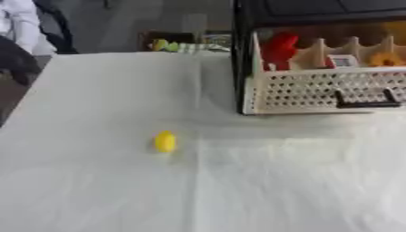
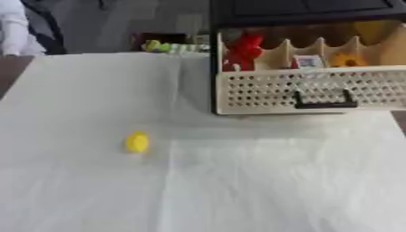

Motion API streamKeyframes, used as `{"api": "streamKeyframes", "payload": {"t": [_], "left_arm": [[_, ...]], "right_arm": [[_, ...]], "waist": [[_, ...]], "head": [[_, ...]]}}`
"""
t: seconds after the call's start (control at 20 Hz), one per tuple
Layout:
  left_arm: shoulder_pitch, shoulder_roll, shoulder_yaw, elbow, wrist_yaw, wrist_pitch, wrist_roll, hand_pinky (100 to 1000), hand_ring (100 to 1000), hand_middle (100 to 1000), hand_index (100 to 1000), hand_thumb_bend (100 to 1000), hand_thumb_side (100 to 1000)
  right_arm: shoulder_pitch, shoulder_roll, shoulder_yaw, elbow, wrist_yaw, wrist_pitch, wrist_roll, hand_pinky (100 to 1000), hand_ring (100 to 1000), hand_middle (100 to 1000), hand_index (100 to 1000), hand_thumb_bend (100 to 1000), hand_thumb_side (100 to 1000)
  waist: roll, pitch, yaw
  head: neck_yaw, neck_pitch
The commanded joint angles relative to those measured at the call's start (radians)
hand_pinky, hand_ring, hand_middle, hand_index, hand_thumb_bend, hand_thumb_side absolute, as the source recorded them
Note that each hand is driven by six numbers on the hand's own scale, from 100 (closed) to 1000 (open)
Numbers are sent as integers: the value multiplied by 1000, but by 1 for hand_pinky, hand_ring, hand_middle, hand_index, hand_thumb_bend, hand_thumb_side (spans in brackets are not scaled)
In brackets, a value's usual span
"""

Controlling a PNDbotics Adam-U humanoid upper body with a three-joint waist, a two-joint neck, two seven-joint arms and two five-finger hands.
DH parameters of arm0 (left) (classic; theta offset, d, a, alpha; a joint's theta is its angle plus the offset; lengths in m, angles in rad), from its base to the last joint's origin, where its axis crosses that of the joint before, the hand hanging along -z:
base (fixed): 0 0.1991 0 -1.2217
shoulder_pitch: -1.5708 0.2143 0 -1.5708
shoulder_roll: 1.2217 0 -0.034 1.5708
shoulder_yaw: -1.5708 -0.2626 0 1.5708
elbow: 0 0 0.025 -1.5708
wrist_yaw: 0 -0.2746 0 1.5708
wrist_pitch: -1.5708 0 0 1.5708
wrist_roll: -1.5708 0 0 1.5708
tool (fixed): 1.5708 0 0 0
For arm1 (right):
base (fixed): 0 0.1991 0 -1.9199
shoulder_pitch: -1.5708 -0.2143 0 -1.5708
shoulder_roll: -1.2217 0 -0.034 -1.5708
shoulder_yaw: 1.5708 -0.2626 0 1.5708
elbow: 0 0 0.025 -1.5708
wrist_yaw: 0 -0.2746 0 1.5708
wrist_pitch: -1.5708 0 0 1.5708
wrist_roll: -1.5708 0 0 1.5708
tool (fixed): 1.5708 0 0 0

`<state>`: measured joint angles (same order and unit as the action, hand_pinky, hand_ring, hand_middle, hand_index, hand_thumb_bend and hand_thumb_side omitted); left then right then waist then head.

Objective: Pick up objects from table and place into drawer.

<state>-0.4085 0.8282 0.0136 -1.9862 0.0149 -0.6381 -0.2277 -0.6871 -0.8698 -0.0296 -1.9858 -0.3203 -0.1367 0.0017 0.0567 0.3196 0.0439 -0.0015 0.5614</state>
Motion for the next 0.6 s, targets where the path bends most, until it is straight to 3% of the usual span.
{"api": "streamKeyframes", "payload": {"t": [0.05, 0.15, 0.35, 0.55, 0.6], "left_arm": [[-17, 55, -6, -14, -39, -14, 6, 478, 657, 690, 931, 100, 410], [-46, 85, -36, -11, -62, -30, -8, 493, 679, 713, 994, 100, 407], [-101, 171, -91, 23, -120, -58, -64, 520, 707, 736, 1000, 100, 457], [-117, 180, -99, 41, -141, -68, -110, 520, 707, 736, 1000, 100, 457], [-122, 182, -104, 48, -141, -66, -118, 545, 731, 755, 1000, 100, 724]], "right_arm": [[-20, -14, -6, -14, -11, 0, -9, 426, 569, 241, 572, 287, 1000], [-30, -6, -6, -14, -19, 2, -17, 428, 572, 241, 571, 284, 1000], [-43, 8, -5, -14, -29, 9, -16, 431, 573, 240, 568, 282, 1000], [-47, 13, -6, -14, -33, 13, -13, 431, 573, 240, 568, 282, 1000], [-50, 16, -5, -14, -35, 13, -13, 434, 574, 238, 562, 278, 1000]], "waist": [[0, -15, 1], [10, -9, 3], [14, 3, 1], [14, 5, 0], [16, 8, -3]], "head": [[6, -3], [11, -7], [25, -16], [28, -18], [36, -18]]}}
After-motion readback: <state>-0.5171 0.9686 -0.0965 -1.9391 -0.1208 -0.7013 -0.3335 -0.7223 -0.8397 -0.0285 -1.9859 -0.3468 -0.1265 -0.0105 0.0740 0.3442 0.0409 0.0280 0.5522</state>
